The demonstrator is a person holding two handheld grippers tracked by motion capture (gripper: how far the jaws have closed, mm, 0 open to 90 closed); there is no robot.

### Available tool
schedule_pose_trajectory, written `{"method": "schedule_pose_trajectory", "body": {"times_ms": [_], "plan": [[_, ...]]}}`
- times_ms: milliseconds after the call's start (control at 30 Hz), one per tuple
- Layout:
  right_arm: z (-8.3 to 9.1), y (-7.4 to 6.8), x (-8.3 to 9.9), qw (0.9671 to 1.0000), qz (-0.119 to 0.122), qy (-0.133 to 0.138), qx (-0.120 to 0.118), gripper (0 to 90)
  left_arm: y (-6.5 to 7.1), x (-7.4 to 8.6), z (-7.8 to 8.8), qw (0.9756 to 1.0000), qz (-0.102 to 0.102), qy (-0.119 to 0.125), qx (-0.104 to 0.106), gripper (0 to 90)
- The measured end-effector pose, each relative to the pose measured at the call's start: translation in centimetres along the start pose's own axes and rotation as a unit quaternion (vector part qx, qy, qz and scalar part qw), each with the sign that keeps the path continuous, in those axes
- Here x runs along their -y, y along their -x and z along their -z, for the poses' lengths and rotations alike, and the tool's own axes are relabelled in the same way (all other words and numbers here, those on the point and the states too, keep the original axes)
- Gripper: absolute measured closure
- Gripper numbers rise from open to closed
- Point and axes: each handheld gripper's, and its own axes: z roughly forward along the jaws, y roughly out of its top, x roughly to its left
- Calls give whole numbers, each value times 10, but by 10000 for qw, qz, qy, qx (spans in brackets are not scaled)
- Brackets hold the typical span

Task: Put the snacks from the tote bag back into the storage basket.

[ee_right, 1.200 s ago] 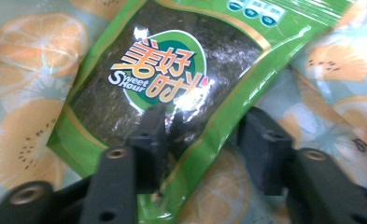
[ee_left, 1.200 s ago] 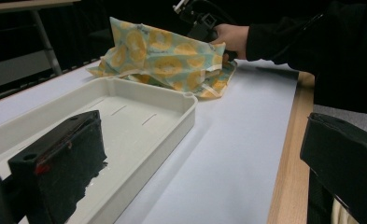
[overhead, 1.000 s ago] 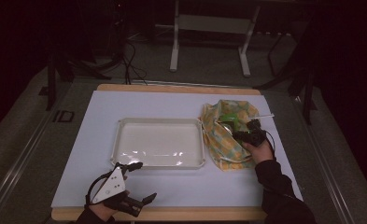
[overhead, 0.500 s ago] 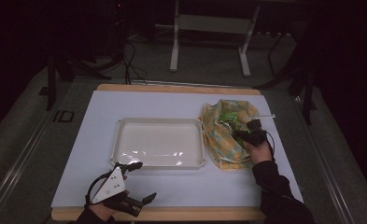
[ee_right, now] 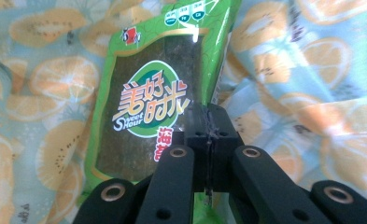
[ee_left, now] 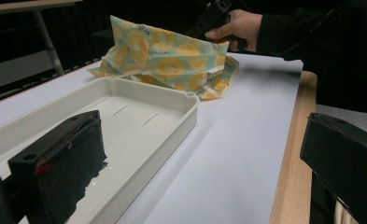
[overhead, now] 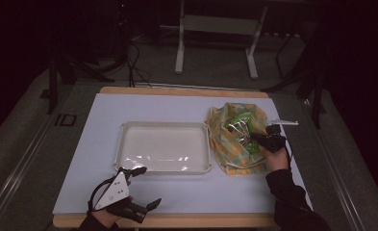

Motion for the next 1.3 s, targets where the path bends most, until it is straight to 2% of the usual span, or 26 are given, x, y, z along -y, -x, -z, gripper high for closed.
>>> {"method": "schedule_pose_trajectory", "body": {"times_ms": [300,767,1300], "plan": [[10,2,2,9999,-76,133,52,893,0,0,0,10000,-21,17,-14,4],[32,16,4,9992,-232,305,112,892,0,0,-1,10000,-29,10,-17,4],[55,23,1,9966,-453,681,118,892,0,0,-1,10000,-22,27,-13,4]]}}
